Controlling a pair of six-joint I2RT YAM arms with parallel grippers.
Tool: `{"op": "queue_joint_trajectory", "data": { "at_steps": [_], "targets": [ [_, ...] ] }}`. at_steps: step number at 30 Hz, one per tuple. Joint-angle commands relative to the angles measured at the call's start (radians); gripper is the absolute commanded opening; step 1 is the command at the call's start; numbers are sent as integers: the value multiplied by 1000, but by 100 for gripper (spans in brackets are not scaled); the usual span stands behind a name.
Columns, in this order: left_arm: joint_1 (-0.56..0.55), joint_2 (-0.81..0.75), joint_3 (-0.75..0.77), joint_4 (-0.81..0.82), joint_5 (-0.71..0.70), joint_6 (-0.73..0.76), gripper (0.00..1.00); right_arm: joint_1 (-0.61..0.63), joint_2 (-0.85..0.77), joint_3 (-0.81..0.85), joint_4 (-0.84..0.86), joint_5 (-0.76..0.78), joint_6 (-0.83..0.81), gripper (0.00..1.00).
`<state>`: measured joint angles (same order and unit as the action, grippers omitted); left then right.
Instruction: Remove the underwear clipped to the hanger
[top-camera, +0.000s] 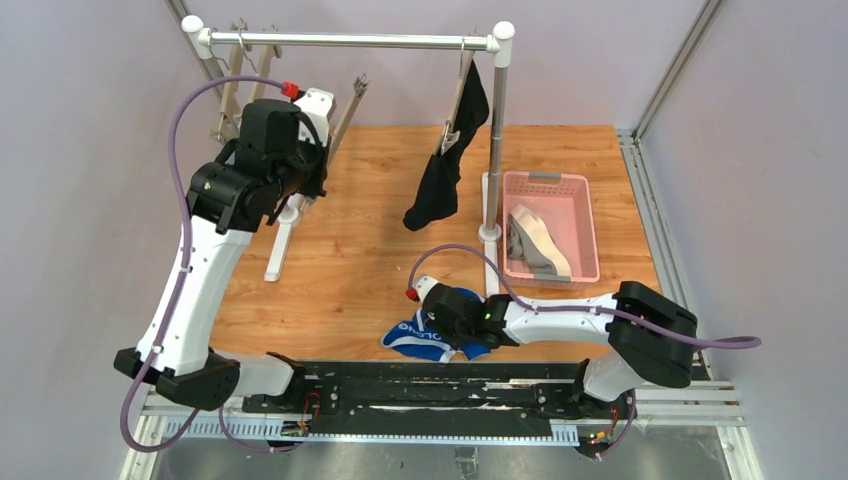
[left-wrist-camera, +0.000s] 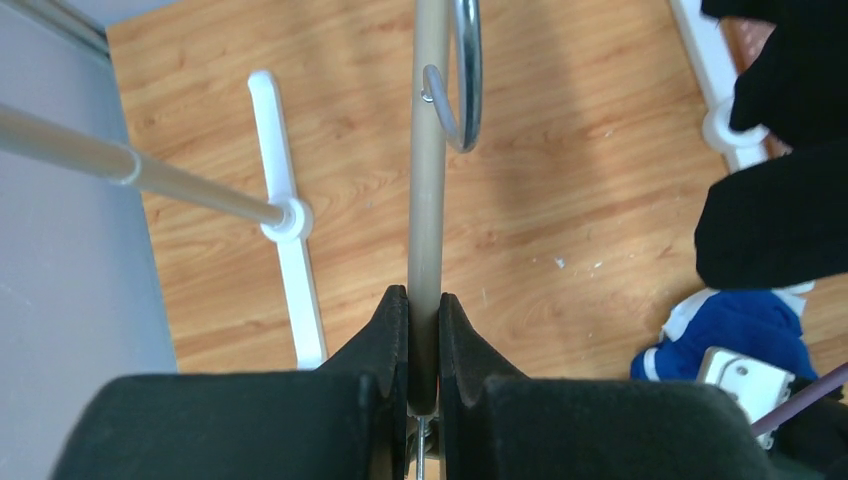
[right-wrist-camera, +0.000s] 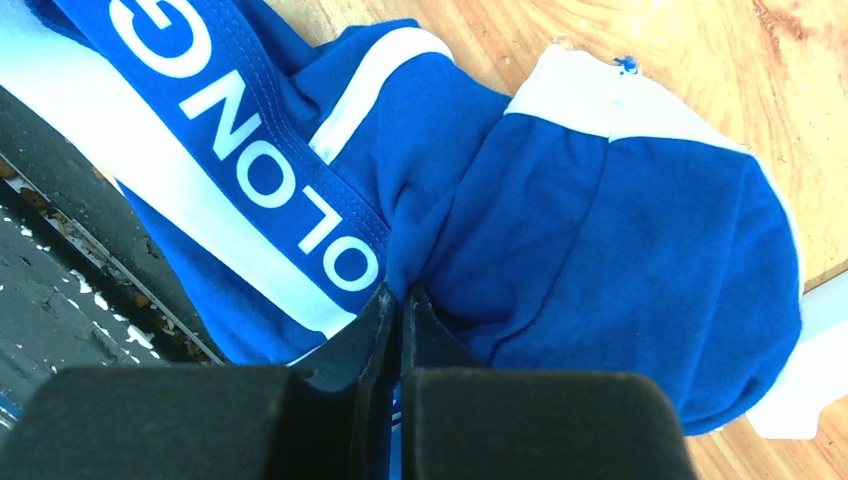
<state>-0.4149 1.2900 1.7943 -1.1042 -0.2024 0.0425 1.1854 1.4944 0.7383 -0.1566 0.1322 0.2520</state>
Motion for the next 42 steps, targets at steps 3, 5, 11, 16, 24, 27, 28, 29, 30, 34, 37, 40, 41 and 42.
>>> {"op": "queue_joint_trajectory", "data": {
  "at_steps": [3, 5, 11, 16, 24, 27, 28, 29, 30, 34, 37, 40, 41, 42],
  "targets": [
    [32, 61, 126, 44, 74, -17, 0, 8, -30, 1, -73, 48, 16, 1],
    [49, 72, 154, 44, 96, -24, 0, 8, -111, 11, -125, 80, 17, 1],
    [91, 94, 198, 46, 144, -41, 0, 2, -416, 102, -373, 295, 17, 1],
    [150, 119, 226, 46, 228, -47, 0, -26, -630, 177, -466, 520, -37, 1],
    [180, 126, 295, 44, 279, -68, 0, -80, -755, 316, -476, 809, -189, 1],
    [186, 123, 310, 44, 284, -73, 0, -85, -767, 342, -405, 918, -289, 1],
    [186, 120, 312, 45, 285, -75, 0, -90, -775, 340, -360, 942, -327, 1],
    [186, 116, 312, 46, 286, -77, 0, -95, -786, 332, -312, 955, -371, 1],
    [186, 110, 309, 45, 287, -78, 0, -105, -797, 323, -257, 961, -412, 1],
    [186, 88, 302, 46, 278, -76, 0, -182, -819, 302, -123, 938, -518, 1],
    [188, 87, 319, 44, 254, -65, 0, -294, -803, 303, -104, 855, -523, 3],
    [189, 106, 355, 35, 251, -61, 0, -443, -753, 307, -131, 707, -486, 3],
    [191, 119, 369, 30, 253, -60, 0, -495, -731, 313, -159, 649, -463, 3],
    [193, 129, 383, 23, 254, -58, 0, -548, -703, 318, -180, 588, -435, 2]
  ]
}}
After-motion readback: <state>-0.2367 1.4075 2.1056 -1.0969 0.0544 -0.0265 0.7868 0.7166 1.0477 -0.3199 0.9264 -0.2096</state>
